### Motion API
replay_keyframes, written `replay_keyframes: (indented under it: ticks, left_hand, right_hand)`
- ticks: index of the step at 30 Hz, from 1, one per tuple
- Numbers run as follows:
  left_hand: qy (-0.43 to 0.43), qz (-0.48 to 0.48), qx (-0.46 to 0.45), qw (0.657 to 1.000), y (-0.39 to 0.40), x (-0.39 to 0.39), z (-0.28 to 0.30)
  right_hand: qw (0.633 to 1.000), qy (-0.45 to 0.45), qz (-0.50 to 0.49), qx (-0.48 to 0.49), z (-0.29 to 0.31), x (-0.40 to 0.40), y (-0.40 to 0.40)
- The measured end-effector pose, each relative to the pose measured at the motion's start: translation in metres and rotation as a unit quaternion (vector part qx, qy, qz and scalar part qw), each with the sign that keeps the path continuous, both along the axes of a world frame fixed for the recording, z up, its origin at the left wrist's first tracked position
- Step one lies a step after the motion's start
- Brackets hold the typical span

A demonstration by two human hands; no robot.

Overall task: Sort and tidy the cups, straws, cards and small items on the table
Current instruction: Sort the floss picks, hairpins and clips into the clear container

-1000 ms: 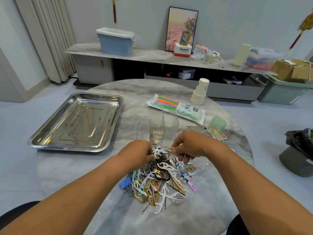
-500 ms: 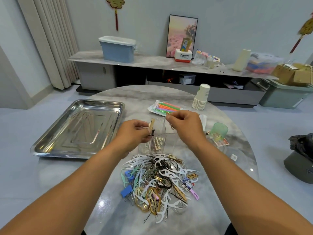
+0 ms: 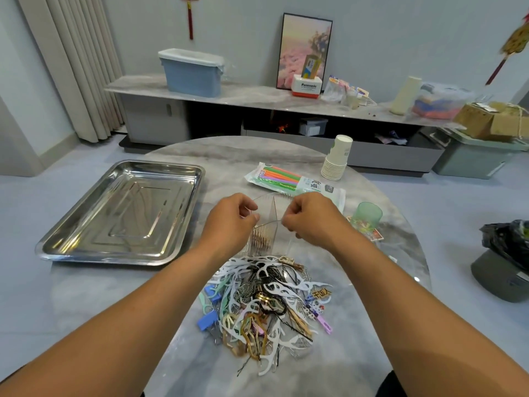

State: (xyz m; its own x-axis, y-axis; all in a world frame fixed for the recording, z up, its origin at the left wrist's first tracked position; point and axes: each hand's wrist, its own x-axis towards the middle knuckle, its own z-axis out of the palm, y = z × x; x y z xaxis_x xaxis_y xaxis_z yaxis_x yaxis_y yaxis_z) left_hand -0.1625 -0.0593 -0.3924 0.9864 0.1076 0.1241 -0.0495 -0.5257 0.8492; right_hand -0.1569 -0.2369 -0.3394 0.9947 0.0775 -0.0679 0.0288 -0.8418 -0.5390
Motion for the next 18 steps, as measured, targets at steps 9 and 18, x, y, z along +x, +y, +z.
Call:
replay_keyframes:
  ticks: [9, 18]
  left_hand:
    - [0.279, -0.205, 0.309, 0.886, 0.020, -0.055, 0.009]
    - [0.311, -0.227, 0.433, 0.815, 0.026, -0.086, 0.002]
  right_hand:
    - [0.909, 0.260, 0.126, -0.301, -0.040, -0.043, -0.039]
    - [0.950, 0.198, 0.150, -0.189, -0.067, -0.047, -0.049]
